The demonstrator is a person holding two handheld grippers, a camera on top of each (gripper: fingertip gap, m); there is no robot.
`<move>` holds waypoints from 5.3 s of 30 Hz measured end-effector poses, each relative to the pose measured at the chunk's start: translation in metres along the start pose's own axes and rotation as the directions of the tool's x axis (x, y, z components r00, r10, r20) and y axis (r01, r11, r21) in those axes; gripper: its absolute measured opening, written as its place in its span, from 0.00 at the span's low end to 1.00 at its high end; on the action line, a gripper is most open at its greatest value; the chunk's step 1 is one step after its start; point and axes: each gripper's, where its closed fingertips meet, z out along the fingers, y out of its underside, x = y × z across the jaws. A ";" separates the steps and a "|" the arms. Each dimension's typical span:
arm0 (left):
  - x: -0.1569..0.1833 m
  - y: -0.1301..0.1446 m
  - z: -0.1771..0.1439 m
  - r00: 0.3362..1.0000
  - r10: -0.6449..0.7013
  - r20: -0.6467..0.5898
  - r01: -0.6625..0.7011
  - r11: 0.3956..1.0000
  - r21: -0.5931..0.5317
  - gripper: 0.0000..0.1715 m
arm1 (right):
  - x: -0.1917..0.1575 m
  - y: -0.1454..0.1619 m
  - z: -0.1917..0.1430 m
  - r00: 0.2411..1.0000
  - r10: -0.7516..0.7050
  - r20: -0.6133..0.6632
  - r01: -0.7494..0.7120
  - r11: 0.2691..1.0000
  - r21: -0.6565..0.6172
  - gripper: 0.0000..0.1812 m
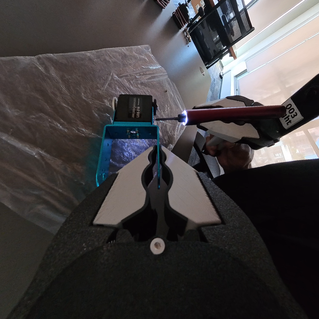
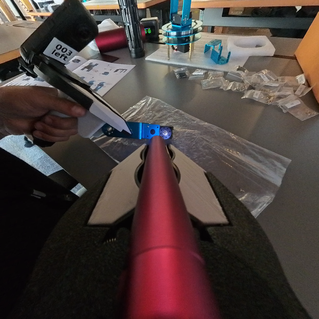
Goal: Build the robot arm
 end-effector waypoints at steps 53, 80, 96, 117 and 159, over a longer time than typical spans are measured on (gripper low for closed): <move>-0.049 -0.037 -0.042 0.985 -0.172 -0.023 0.173 0.961 0.216 0.23 | -0.005 -0.068 0.078 0.814 -0.275 0.511 0.561 0.597 -0.573 0.12; -0.014 -0.095 -0.001 0.691 0.581 0.430 -0.669 0.740 0.073 0.12 | -0.004 -0.071 0.084 0.734 -0.261 0.628 0.668 0.448 -0.594 0.11; -0.015 -0.096 -0.001 0.718 0.555 0.419 -0.647 0.755 0.108 0.12 | -0.004 -0.076 0.085 0.743 -0.240 0.624 0.657 0.442 -0.611 0.11; -0.046 -0.033 -0.018 0.775 0.427 0.466 -0.469 0.883 -0.028 0.16 | -0.008 -0.075 0.082 0.721 -0.330 0.609 0.682 0.489 -0.544 0.11; -0.009 -0.096 0.000 0.586 0.603 0.542 -0.756 0.648 0.096 0.12 | 0.001 -0.068 0.076 0.724 -0.333 0.605 0.652 0.617 -0.441 0.12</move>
